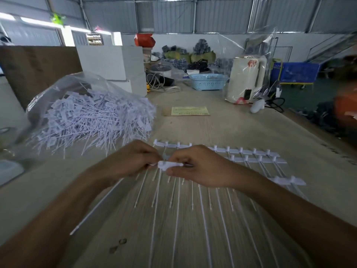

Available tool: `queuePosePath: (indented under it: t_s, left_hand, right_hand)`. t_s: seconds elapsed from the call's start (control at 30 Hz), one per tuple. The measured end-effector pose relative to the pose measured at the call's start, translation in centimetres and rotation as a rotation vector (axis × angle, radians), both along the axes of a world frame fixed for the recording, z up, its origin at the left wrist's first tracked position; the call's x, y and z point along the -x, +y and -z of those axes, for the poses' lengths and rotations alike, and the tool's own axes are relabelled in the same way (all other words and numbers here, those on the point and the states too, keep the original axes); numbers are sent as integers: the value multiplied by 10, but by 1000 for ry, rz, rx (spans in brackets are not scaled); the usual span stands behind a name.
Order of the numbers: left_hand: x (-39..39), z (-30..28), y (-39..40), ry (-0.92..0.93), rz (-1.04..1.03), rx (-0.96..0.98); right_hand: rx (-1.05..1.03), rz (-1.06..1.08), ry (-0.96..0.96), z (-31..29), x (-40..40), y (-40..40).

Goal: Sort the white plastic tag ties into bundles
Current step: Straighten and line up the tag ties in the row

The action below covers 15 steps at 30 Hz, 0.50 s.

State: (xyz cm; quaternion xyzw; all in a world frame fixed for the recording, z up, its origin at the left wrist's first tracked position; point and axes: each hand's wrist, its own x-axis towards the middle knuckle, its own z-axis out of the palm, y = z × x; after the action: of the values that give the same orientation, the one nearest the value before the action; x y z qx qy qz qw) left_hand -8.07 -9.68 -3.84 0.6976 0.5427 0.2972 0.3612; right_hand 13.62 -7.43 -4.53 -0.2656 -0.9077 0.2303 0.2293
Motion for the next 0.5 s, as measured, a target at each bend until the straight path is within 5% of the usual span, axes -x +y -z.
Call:
queuePosePath:
  t_s: [0.27, 0.33, 0.43, 0.5]
  left_hand:
    - [20, 10, 2, 942, -350, -518]
    - [26, 6, 5, 790, -333, -527]
    - [2, 5, 1, 211, -165, -389]
    - [-18, 5, -5, 10, -129, -284]
  right_hand:
    - [-190, 159, -139, 20, 10, -10]
    - [-101, 141, -61, 19, 8, -11]
    - [-22, 126, 49, 20, 12, -10]
    - [18, 141, 130, 21, 15, -8]
